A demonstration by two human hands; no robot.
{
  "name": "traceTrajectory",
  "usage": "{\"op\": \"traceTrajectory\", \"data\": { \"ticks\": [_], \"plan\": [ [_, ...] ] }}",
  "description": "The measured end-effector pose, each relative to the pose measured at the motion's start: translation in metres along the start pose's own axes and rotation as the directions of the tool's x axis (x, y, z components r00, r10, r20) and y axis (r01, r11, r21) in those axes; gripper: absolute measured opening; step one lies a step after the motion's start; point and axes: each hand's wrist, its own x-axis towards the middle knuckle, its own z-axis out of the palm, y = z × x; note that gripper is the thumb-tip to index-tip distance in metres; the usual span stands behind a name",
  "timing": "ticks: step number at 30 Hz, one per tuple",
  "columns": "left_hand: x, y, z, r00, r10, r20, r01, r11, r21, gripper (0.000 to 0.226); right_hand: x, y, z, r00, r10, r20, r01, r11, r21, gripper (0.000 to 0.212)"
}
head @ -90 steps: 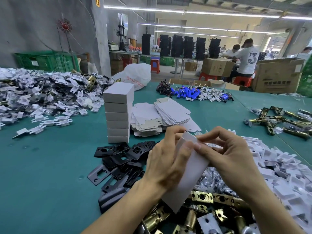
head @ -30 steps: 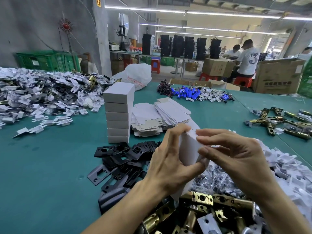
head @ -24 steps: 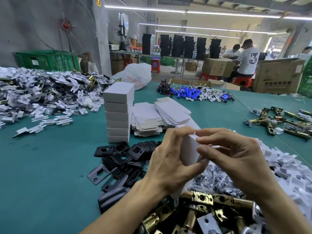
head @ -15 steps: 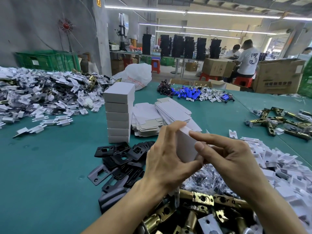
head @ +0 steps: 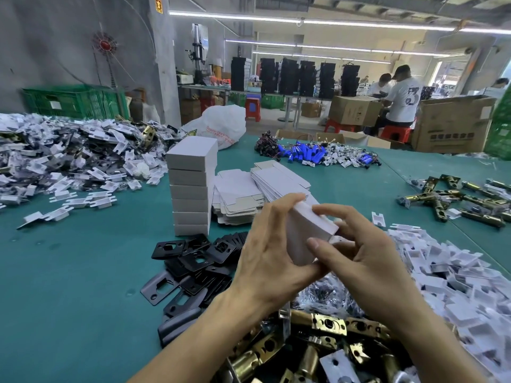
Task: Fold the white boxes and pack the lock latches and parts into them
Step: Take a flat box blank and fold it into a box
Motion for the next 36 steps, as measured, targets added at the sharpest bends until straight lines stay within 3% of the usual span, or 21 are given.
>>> {"op": "traceTrajectory", "data": {
  "ticks": [3, 5, 7, 8, 10, 11, 13, 15, 18, 22, 25, 30, 36],
  "plan": [
    [0.001, 0.0, 0.001, 0.99, 0.091, -0.104, -0.081, 0.992, 0.101, 0.082, 0.002, 0.004, -0.004, 0.987, 0.022, -0.162, -0.022, 1.0, 0.005, 0.054],
    [0.003, 0.001, 0.0, 0.983, 0.068, -0.17, -0.05, 0.993, 0.11, 0.063, 0.004, 0.006, -0.008, 0.968, 0.013, -0.251, -0.011, 1.0, 0.01, 0.052],
    [0.007, 0.006, -0.002, 0.983, -0.117, -0.143, 0.104, 0.99, -0.097, 0.051, 0.004, 0.005, -0.011, 0.955, -0.01, -0.296, 0.029, 0.998, 0.06, 0.046],
    [0.009, 0.008, -0.005, 0.961, -0.268, -0.071, 0.24, 0.933, -0.268, 0.054, 0.004, 0.004, -0.01, 0.956, -0.032, -0.293, 0.06, 0.994, 0.086, 0.044],
    [0.016, 0.009, -0.009, 0.823, -0.529, 0.207, 0.551, 0.654, -0.518, 0.073, 0.003, 0.0, -0.007, 0.969, -0.088, -0.229, 0.126, 0.98, 0.155, 0.044],
    [0.018, 0.008, -0.012, 0.737, -0.563, 0.375, 0.661, 0.484, -0.573, 0.081, 0.002, -0.001, -0.004, 0.978, -0.119, -0.174, 0.149, 0.973, 0.173, 0.046],
    [0.021, 0.004, -0.018, 0.625, -0.47, 0.623, 0.763, 0.198, -0.616, 0.092, 0.0, 0.0, 0.002, 0.986, -0.157, -0.048, 0.163, 0.974, 0.159, 0.058],
    [0.022, 0.002, -0.024, 0.598, -0.368, 0.712, 0.761, -0.018, -0.649, 0.097, -0.001, 0.0, 0.008, 0.988, -0.149, 0.049, 0.142, 0.983, 0.117, 0.058],
    [0.023, 0.002, -0.027, 0.63, -0.362, 0.687, 0.682, -0.165, -0.712, 0.09, -0.002, -0.003, 0.013, 0.983, -0.145, 0.116, 0.144, 0.99, 0.017, 0.047],
    [0.024, 0.002, -0.025, 0.647, -0.448, 0.617, 0.625, -0.151, -0.766, 0.077, -0.002, -0.005, 0.014, 0.978, -0.12, 0.168, 0.142, 0.982, -0.126, 0.031],
    [0.025, 0.004, -0.024, 0.679, -0.472, 0.563, 0.613, -0.059, -0.788, 0.065, -0.003, -0.007, 0.017, 0.99, -0.041, 0.136, 0.046, 0.998, -0.04, 0.038],
    [0.022, 0.009, -0.019, 0.783, -0.483, 0.391, 0.546, 0.233, -0.805, 0.072, -0.003, -0.009, 0.016, 0.988, 0.106, 0.116, -0.115, 0.99, 0.078, 0.035],
    [0.02, 0.011, -0.018, 0.818, -0.428, 0.386, 0.538, 0.33, -0.775, 0.064, -0.002, -0.009, 0.015, 0.983, 0.156, 0.1, -0.173, 0.964, 0.202, 0.047]
  ]
}}
